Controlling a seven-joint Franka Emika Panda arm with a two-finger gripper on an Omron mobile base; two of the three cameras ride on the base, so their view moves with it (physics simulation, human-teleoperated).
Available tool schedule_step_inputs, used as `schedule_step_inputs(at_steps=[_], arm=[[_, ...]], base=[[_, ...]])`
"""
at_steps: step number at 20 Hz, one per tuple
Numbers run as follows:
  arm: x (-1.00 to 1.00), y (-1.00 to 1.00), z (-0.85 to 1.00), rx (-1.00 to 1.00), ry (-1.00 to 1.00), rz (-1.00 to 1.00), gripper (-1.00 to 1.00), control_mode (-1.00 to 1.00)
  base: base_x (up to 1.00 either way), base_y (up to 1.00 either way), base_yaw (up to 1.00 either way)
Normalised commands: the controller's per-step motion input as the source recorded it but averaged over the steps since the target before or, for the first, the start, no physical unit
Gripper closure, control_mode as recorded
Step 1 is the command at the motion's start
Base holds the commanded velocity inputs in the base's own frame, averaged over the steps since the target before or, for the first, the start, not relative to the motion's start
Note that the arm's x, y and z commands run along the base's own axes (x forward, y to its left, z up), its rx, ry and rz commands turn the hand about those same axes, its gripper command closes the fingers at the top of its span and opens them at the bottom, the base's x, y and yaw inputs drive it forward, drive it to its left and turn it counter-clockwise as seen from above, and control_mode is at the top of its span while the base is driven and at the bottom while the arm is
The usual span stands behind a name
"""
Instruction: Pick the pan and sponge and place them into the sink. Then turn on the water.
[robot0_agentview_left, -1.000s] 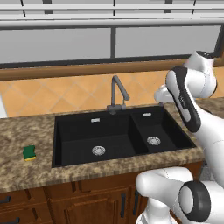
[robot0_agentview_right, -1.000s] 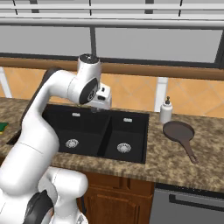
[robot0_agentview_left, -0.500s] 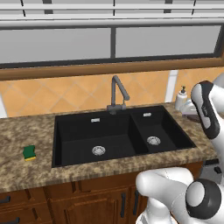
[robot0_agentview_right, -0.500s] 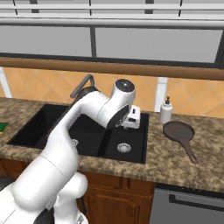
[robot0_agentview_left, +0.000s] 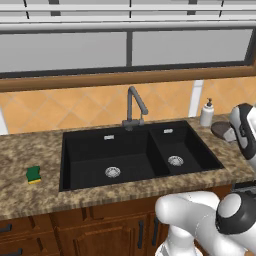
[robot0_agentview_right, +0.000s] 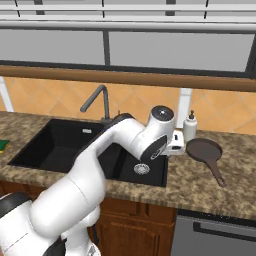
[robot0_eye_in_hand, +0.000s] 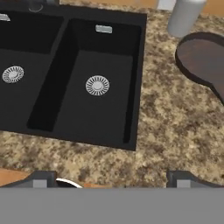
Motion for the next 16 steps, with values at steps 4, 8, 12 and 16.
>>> schedule_step_inputs(at_steps=[4, 8, 12, 16], arm=[[0.00, -0.73, -0.33, -0.20, 0.00, 0.11, -1.00, -1.00], [0.08, -0.83, -0.50, -0.06, 0.00, 0.13, -1.00, -1.00], [0.25, -0.79, -0.39, 0.00, 0.00, 0.14, -1.00, -1.00], [0.42, -0.53, -0.04, 0.00, 0.03, 0.05, -1.00, -1.00]], base=[[0.00, 0.00, 0.00], [0.00, 0.00, 0.00], [0.00, 0.00, 0.00], [0.00, 0.00, 0.00]])
